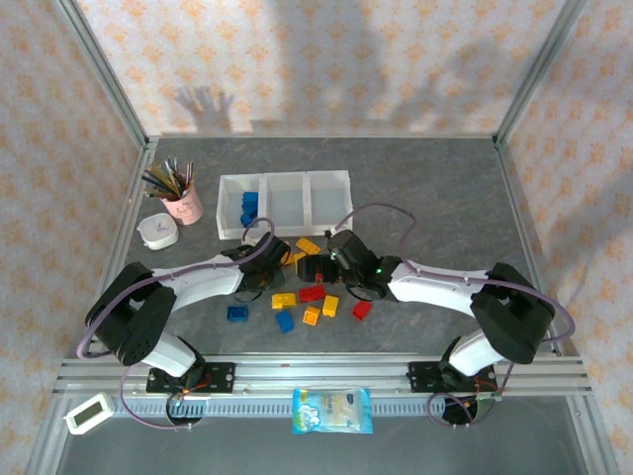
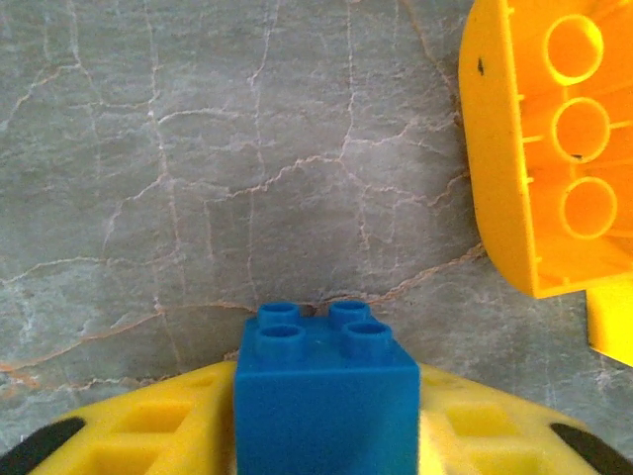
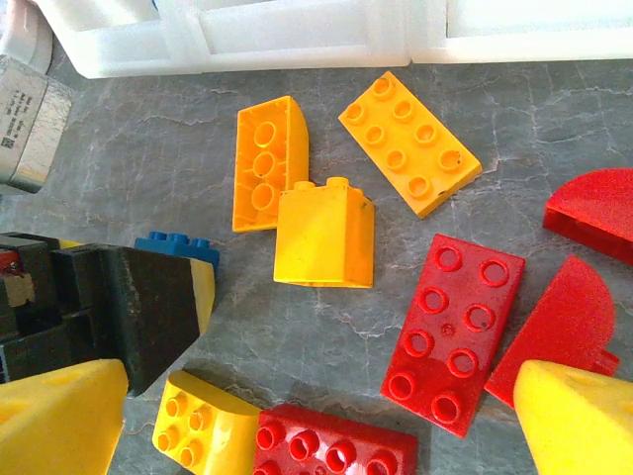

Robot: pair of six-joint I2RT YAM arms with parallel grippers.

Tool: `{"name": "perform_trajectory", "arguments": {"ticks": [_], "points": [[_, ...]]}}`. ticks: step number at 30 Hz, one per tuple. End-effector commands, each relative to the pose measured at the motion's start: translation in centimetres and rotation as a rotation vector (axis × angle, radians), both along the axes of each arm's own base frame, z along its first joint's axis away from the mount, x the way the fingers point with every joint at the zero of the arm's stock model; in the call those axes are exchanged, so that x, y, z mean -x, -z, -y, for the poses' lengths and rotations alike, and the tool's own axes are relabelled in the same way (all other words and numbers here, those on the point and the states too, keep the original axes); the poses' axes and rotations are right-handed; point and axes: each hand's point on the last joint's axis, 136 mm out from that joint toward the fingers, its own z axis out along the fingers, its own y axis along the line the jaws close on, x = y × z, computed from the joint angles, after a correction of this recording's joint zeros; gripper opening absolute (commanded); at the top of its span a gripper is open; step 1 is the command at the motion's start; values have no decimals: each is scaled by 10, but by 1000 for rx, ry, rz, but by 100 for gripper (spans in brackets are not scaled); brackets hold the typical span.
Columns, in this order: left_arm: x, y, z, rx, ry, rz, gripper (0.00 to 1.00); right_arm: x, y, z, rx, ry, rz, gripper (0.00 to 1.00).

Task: Sort the legos into containers by color
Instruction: Pick up the lego from the center of the table, then place the lego in the container.

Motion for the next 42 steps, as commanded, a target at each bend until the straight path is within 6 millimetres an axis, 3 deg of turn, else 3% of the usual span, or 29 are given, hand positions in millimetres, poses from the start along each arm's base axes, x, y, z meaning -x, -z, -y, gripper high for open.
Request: {"name": "perform_trajectory", "arguments": {"ticks": [1,7,14,21,30,36,42], "points": [[-3,1,-5,-33,-8,20,39,-6,-14,-3,-32,24,38,100],[-7,-12,-8,-46,-12,53,28,-7,-21,-5,-44,21,47,100],[-19,-50,-15,-79,-30,140,27,-11,-34,-9,-64,22,66,100],[-49,-105,-36,-120,-92,264,27,-23,-49,-13,-78,40,91,100],[-100,-153,-75,-121,-201,377,27,-52,-60,-14,-100,101,114,100],[-142,-158,-90,-168,-236,386,27,-69,-63,-14,-116,133,127,100],[-183,-135,-105,-174,-278,346,27,-81,-61,-15,-106,143,135,100]]}}
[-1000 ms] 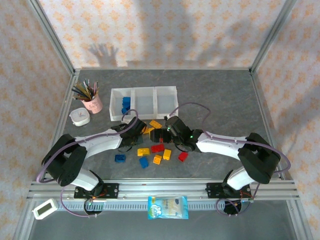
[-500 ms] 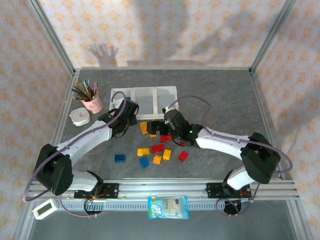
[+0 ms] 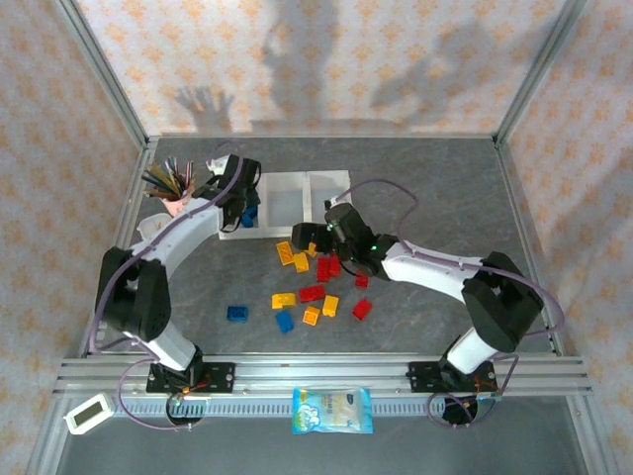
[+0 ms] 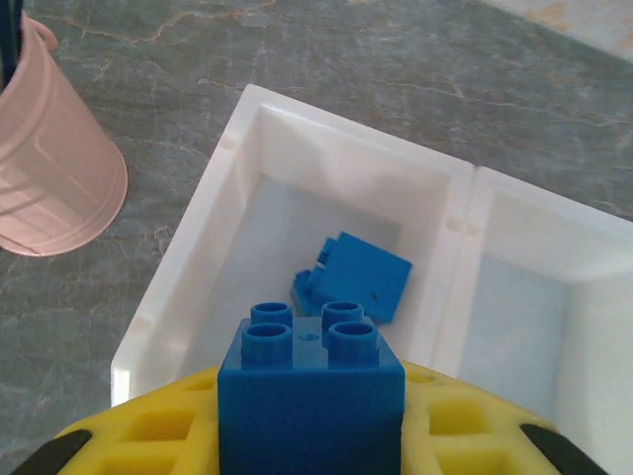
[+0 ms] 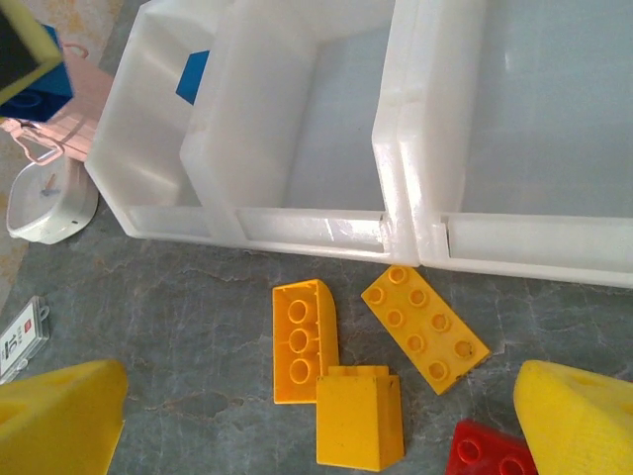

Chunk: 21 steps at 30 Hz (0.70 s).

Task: Sort the legos into containers by color
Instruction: Place the lego in the container.

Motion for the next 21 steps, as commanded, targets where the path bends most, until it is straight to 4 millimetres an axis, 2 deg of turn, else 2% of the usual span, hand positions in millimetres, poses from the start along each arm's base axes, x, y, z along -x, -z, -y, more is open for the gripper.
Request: {"name": "perform_trajectory", "arguments": {"ticks": [1,7,10,17,21], "points": [[-25,2,-11,-27,-18,7,27,-16,-18,-5,-26,26,54,100],[-50,24,-21,-34,-33,-40,29,-19,-23,-6,-19,23,71,100],[-53,28,-25,-46,-36,-55,40,-20,-25,-5,-13,26,78,100],[-50,17,-26,-57,-19,-57,55,-19,-33,-7,-2,3,92,100],[-42,6,-24,-42,-8,-56,58,-16,-33,-7,18,-23,86,100]]}}
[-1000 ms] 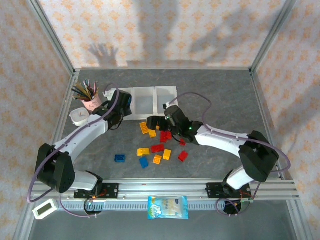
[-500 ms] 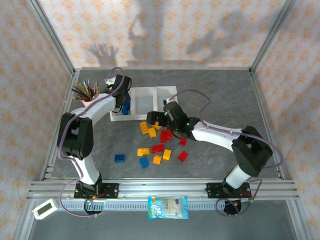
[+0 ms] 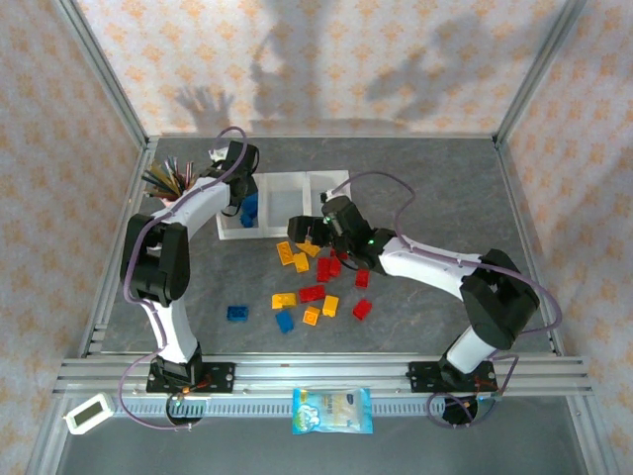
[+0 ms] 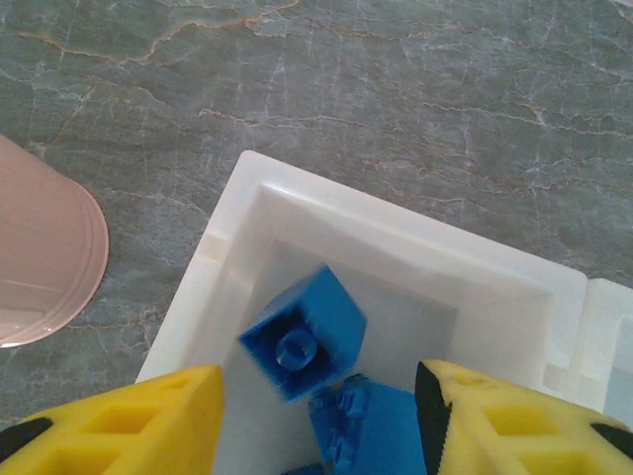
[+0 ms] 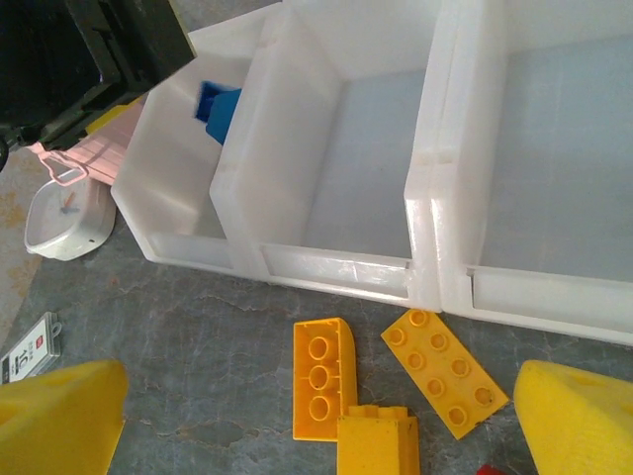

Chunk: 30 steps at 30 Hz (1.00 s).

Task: Sort the legos into containers by color
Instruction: Place the lego in the container, then pick up the lego from the bottom-left of the table.

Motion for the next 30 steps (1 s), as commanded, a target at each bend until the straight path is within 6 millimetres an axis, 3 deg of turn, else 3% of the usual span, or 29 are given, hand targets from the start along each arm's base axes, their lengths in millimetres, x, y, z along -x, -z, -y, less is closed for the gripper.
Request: {"name": "perform_trajectory", "arguments": {"ticks": [1,8,13,18,22,30], "points": [[11,-30,-1,12,17,20,58,-4,-14,2,24,-11,31,100],[56,-46,10,94,69,43,61,11,-13,6,59,-67,5,100],[108,-42,12,82,75,6,67,29,-5,7,84,-119,-23,100],[165,-23,20,109,60,-20,72,53,8,5,110,-159,-37,100],[206,3,30,130,36,-66,75,75,19,-4,102,-198,-40,100],[262,52,30,174,-20,-134,80,104,47,-13,61,-203,-91,100]]}}
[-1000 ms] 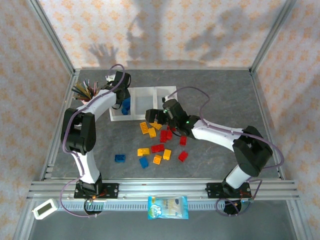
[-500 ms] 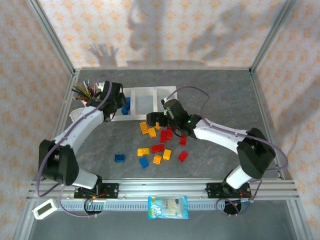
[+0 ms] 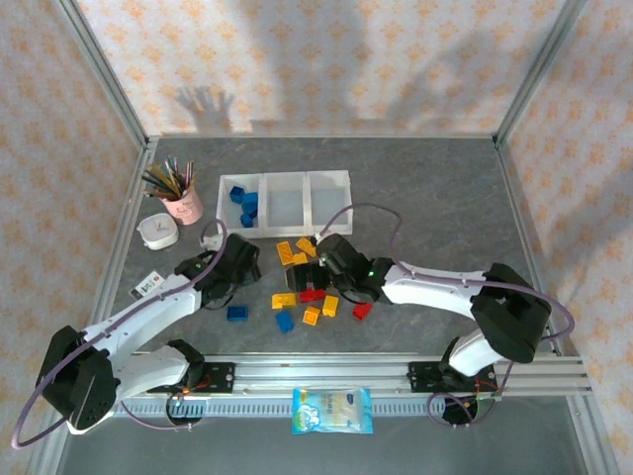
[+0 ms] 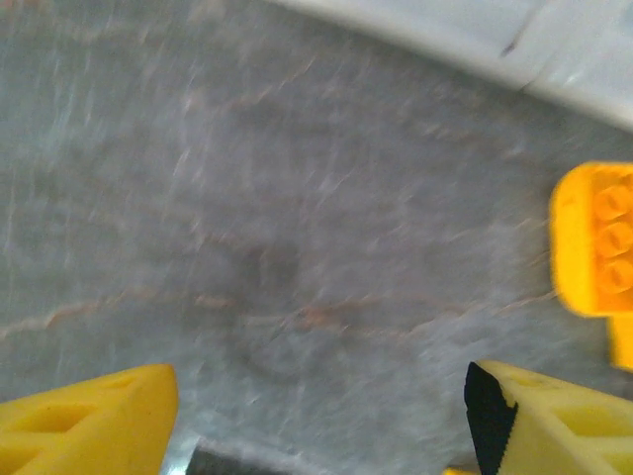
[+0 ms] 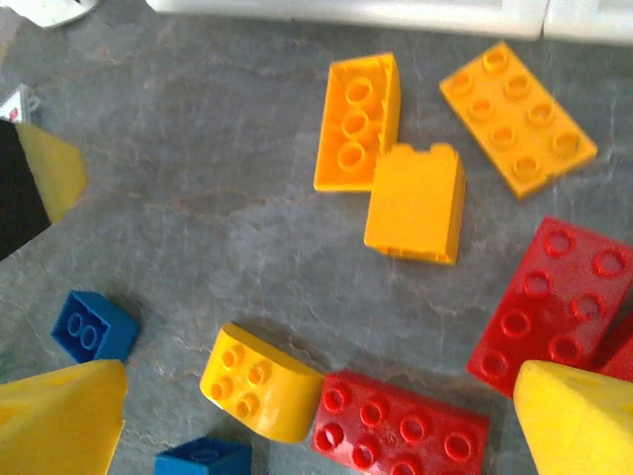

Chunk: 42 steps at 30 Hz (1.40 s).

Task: Sort the legos into containers by color
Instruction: Pick up the lego from the bottom-left of the table.

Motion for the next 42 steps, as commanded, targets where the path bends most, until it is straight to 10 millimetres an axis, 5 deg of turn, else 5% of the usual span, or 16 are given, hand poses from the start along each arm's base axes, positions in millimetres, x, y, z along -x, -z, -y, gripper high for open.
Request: {"name": "perform_trajectory", "arguments": {"ticks": [1,12,26,35,42], "points": [[17,13,-9,21,-87,-15,80,3,-9,-8,-66,28,18,100],[44,53,14,75,-5,-138,82,12,-9,-15,-89,50,8,100],[63,63,19,44,10,-179,71,11,-14,-15,-88,55,15,100],[64,69,20,35,21,-185,55,9,-16,-14,-89,64,19,100],[57,56,20,32,19,-147,47,7,-27,-16,-103,61,37,100]]}}
